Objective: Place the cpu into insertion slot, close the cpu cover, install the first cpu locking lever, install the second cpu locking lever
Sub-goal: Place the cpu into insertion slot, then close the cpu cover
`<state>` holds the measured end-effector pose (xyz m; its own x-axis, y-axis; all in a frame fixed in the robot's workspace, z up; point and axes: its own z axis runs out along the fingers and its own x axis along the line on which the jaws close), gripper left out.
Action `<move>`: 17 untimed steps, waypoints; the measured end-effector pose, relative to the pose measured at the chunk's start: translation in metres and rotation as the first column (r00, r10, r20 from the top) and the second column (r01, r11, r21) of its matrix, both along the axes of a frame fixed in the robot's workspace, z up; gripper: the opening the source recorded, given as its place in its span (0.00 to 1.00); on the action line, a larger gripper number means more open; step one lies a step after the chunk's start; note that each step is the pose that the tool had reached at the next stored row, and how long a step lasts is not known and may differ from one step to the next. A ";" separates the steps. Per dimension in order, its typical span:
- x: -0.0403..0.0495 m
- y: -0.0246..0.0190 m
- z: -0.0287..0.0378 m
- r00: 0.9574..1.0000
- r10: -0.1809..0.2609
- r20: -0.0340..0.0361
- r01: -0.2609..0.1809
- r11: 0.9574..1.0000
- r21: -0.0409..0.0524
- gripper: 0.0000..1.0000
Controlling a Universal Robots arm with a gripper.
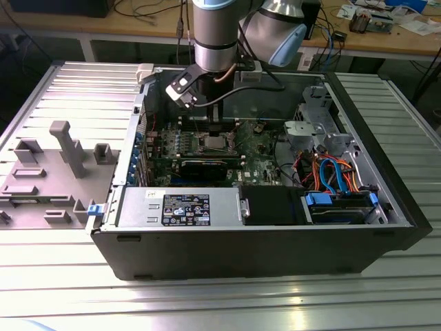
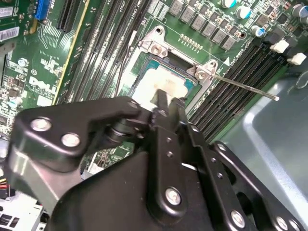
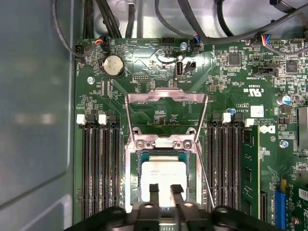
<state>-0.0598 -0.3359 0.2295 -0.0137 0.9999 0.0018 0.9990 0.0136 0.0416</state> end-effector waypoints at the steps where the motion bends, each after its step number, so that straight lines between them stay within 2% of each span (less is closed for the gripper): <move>1: 0.0001 0.0000 -0.0001 1.000 0.007 0.000 -0.007 1.000 0.000 0.18; 3: 0.0003 0.0000 -0.0002 1.000 0.012 0.000 -0.012 1.000 0.000 0.11; 17: 0.0003 0.0000 -0.0002 1.000 0.013 0.000 -0.013 1.000 0.000 0.11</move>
